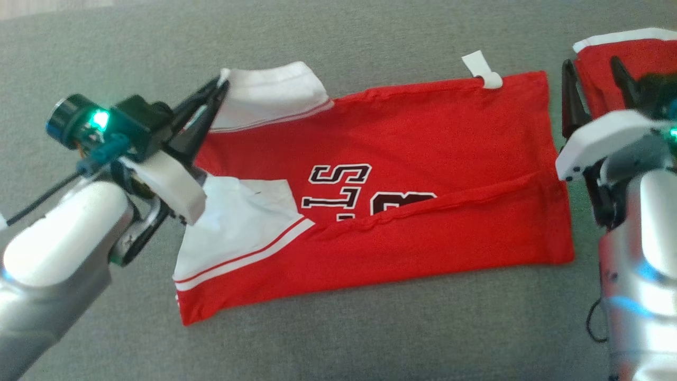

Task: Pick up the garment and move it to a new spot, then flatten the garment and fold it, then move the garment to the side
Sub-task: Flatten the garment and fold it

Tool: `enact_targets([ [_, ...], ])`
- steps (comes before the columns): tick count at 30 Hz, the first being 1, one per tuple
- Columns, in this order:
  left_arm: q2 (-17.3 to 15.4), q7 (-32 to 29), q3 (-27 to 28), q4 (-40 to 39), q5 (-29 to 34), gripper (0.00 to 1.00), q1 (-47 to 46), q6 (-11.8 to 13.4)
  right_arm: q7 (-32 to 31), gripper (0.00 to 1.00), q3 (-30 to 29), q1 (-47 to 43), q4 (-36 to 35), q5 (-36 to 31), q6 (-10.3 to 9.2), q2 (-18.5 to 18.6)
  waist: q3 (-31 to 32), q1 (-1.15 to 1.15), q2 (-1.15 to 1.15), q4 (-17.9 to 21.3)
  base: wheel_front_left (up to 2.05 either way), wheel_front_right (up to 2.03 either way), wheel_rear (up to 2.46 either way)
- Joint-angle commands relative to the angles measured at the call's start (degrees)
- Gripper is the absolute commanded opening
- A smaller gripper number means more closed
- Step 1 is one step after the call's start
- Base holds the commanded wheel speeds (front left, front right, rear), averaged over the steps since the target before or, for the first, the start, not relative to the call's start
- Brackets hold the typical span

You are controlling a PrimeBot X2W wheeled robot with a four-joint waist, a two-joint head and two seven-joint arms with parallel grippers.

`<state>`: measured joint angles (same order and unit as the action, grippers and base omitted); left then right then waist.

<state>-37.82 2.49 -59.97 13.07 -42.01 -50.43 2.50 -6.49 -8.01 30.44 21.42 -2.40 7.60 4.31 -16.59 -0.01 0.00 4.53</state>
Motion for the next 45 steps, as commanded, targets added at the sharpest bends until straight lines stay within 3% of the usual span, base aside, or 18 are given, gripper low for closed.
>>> enact_targets([
  [1, -2.83, -0.34, 2.03, -2.18, 0.67, 0.00, -1.67, 0.62, -1.73, 1.00, 1.60, 2.86, -0.11, -0.72, -0.11, 1.32, -0.59, 0.01, 0.00, -0.72, 0.00, 0.00, 0.00],
  [8, -2.80, -1.53, 1.62, -6.79, 1.22, 0.00, -2.17, 1.75, -9.84, 1.00, 3.02, 10.90, 13.13, -1.61, -0.11, 4.83, -3.14, 0.01, 0.00, -3.25, 0.00, 0.00, 0.00],
  [20, -1.96, -1.67, 1.86, -7.45, 1.50, 0.00, -4.32, 1.75, -11.39, 1.00, 2.28, 18.02, 28.65, -5.66, -0.11, 7.12, -6.02, 0.01, 0.00, -5.64, 0.00, 0.00, 0.00],
  [21, -1.96, -1.69, 1.85, -7.28, 1.50, 0.00, -4.40, 1.75, -11.46, 0.60, 2.50, 18.47, 29.72, -5.90, -0.11, 7.16, -6.07, 0.01, 0.00, -5.63, 0.00, 0.00, 0.00],
  [22, -1.97, -1.74, 1.87, -7.05, 1.47, 0.00, -4.48, 1.76, -11.24, 0.00, 2.78, 18.91, 30.58, -6.11, -0.11, 7.17, -6.07, 0.01, 0.00, -5.59, 0.00, 0.00, 0.00],
  [32, -2.34, -1.49, 5.09, -2.08, -1.67, 0.00, -6.28, 2.35, -2.08, 0.00, 4.41, 25.03, 33.36, -0.76, -0.11, 5.51, -5.57, 0.01, 0.00, -4.06, 0.00, 0.00, 0.00],
  [37, -2.14, -1.43, 6.92, 2.93, -2.08, 0.00, -10.47, 1.45, -0.69, 0.00, 5.52, 29.74, 34.51, 3.78, -0.11, 4.69, -6.38, 0.01, 0.00, -2.33, 0.00, 0.00, 0.00],
  [45, -0.54, 1.39, 7.34, 13.25, 1.79, 0.00, -18.76, -0.23, 5.47, 0.00, 8.67, 36.66, 34.34, 9.83, -0.11, 2.68, -8.06, 0.01, 0.00, 0.14, 0.00, 0.00, 0.00],
])
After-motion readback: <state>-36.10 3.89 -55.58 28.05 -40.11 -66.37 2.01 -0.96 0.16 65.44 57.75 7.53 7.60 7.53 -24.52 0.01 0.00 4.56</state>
